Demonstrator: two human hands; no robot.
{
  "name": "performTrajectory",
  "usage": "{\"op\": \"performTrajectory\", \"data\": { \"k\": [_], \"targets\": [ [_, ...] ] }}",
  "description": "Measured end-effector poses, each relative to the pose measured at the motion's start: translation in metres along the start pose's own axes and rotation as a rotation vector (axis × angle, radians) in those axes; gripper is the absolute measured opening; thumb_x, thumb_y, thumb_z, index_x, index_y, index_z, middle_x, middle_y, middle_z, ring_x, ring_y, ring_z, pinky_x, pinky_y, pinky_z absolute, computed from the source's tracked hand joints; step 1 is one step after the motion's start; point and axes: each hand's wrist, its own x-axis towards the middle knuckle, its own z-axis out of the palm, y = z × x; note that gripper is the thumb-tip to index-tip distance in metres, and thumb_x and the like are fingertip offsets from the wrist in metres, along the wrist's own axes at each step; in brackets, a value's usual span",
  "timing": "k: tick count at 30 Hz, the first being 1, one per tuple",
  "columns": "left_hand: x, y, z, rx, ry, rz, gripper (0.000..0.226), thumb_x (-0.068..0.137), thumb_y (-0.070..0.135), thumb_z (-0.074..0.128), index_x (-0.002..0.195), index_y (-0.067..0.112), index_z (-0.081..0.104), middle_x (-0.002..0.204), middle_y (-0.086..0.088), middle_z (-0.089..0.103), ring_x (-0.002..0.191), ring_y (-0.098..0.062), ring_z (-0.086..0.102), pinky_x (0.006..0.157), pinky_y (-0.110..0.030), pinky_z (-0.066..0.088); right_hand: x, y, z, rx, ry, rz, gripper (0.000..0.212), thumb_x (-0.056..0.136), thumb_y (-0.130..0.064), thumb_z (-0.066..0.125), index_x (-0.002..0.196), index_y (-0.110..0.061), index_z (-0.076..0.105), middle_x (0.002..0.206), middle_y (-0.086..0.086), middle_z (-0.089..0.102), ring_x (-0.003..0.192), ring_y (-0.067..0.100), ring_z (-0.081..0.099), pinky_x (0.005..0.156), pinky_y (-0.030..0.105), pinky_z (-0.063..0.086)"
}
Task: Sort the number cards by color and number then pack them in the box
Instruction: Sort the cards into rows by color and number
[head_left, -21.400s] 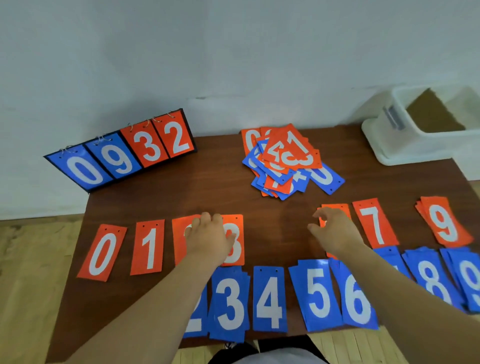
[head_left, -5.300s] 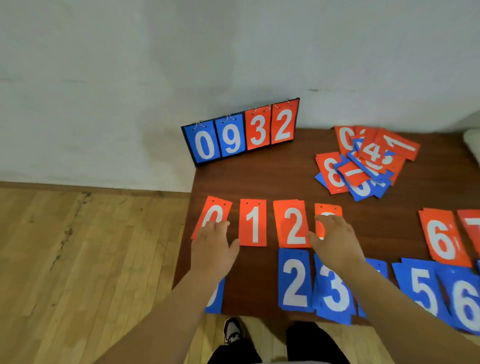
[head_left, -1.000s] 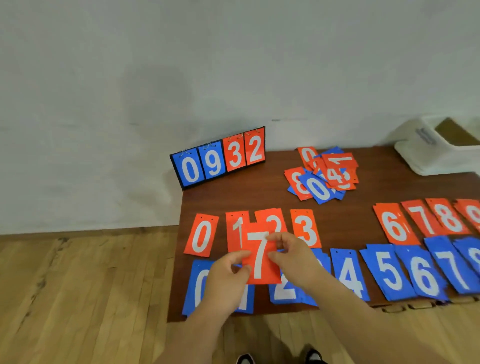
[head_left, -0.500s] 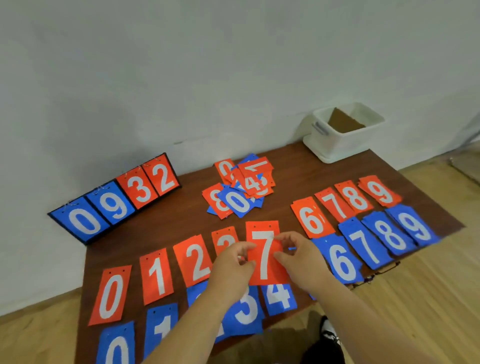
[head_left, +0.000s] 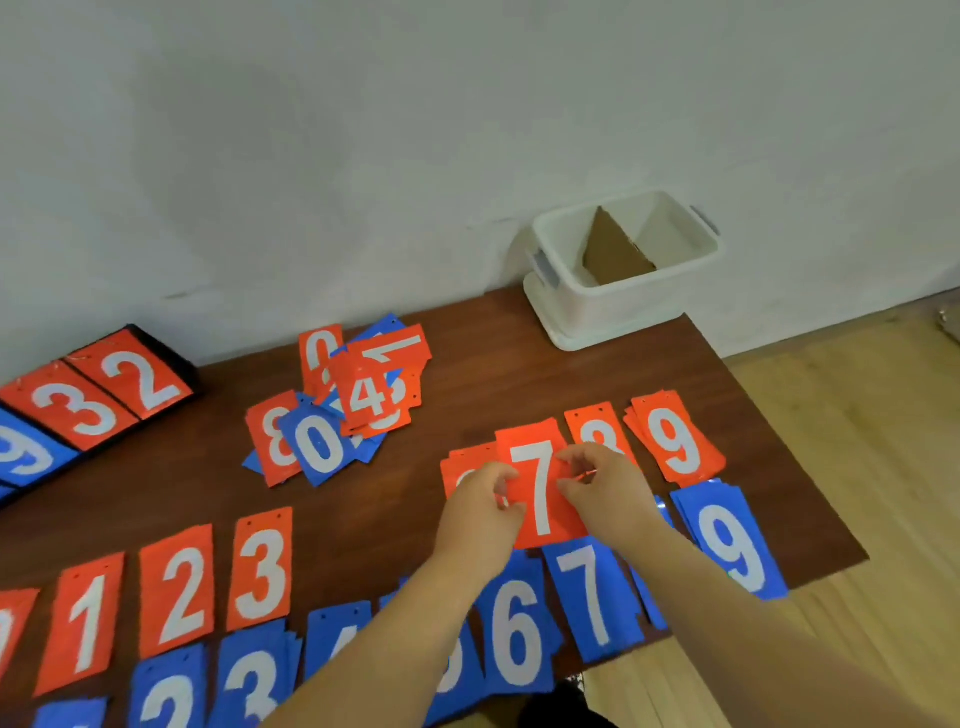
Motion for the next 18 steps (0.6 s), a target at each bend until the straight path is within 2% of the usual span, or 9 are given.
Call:
{"op": "performTrajectory", "data": {
  "k": [5, 8, 10, 14, 18],
  "targets": [
    [0.045, 0.013, 0.042, 0.098, 0.012, -0.053, 0.042, 0.094, 0.017, 0.067, 0.133, 0.029, 0.057, 0.119, 0.005, 0.063, 0.102, -0.013, 0.062, 0.084, -0.026, 0.050, 0.060, 0.025, -0.011, -0.122, -0.073, -0.043, 0.032, 0.095, -0.017, 0.063, 0.125, -0.027, 0.066, 0.117, -0.009, 0.066, 0.094, 0.007, 0.059, 0.079, 0.018, 0.046],
    [0.064, 0.011, 0.057, 0.239, 0.022, -0.074, 0.042, 0.093, 0.024, 0.068, 0.132, 0.030, 0.055, 0.120, 0.004, 0.063, 0.109, -0.018, 0.061, 0.090, -0.035, 0.054, 0.079, 0.038, -0.004, -0.189, -0.104, -0.061, 0.030, 0.097, -0.018, 0.060, 0.125, -0.026, 0.065, 0.118, -0.006, 0.066, 0.098, 0.011, 0.061, 0.083, 0.024, 0.051],
    [0.070, 0.009, 0.061, 0.327, 0.046, -0.072, 0.040, 0.091, 0.029, 0.070, 0.128, 0.030, 0.056, 0.119, 0.004, 0.061, 0.112, -0.020, 0.058, 0.093, -0.036, 0.052, 0.087, 0.045, 0.002, -0.268, -0.125, -0.057, 0.031, 0.098, -0.022, 0.058, 0.128, -0.025, 0.064, 0.123, -0.002, 0.064, 0.104, 0.017, 0.063, 0.086, 0.029, 0.054],
    [0.066, -0.003, 0.043, 0.387, 0.089, -0.090, 0.041, 0.092, 0.035, 0.068, 0.130, 0.030, 0.057, 0.127, 0.004, 0.058, 0.123, -0.020, 0.051, 0.099, -0.034, 0.044, 0.091, 0.047, 0.005, -0.376, -0.058, -0.001, 0.035, 0.095, -0.034, 0.062, 0.129, -0.029, 0.063, 0.134, 0.001, 0.056, 0.121, 0.024, 0.054, 0.098, 0.040, 0.051],
    [0.053, -0.032, -0.013, 0.424, 0.184, -0.212, 0.049, 0.092, 0.043, 0.069, 0.136, 0.032, 0.052, 0.131, 0.004, 0.056, 0.125, -0.018, 0.051, 0.098, -0.037, 0.051, 0.094, 0.023, 0.015, -0.362, -0.049, -0.065, 0.041, 0.093, -0.035, 0.065, 0.133, -0.025, 0.063, 0.141, 0.003, 0.054, 0.131, 0.026, 0.047, 0.106, 0.040, 0.043]
  ]
}}
